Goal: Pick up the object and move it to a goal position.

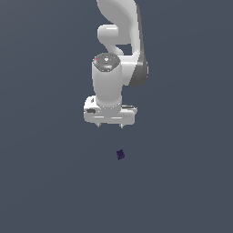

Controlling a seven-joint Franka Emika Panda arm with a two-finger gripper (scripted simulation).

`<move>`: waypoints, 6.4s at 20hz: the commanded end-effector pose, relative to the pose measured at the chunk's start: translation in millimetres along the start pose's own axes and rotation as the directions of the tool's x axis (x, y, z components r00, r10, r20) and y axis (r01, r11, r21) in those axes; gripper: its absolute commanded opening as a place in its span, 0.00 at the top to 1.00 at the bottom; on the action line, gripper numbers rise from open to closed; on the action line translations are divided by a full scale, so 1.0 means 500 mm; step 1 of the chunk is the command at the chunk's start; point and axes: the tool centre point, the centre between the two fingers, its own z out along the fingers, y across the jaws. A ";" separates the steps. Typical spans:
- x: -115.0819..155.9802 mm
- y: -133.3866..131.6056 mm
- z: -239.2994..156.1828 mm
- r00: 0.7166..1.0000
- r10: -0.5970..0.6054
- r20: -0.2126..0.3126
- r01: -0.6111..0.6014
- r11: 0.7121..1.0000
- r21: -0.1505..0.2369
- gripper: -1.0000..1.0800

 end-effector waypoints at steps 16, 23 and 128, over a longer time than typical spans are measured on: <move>0.017 -0.048 -0.015 0.997 -0.079 -0.018 0.078 0.997 -0.010 0.04; 0.041 -0.058 0.017 0.990 -0.137 -0.011 0.137 0.990 -0.012 0.04; -0.129 0.358 -0.390 0.913 -0.407 0.018 0.407 0.913 0.015 1.00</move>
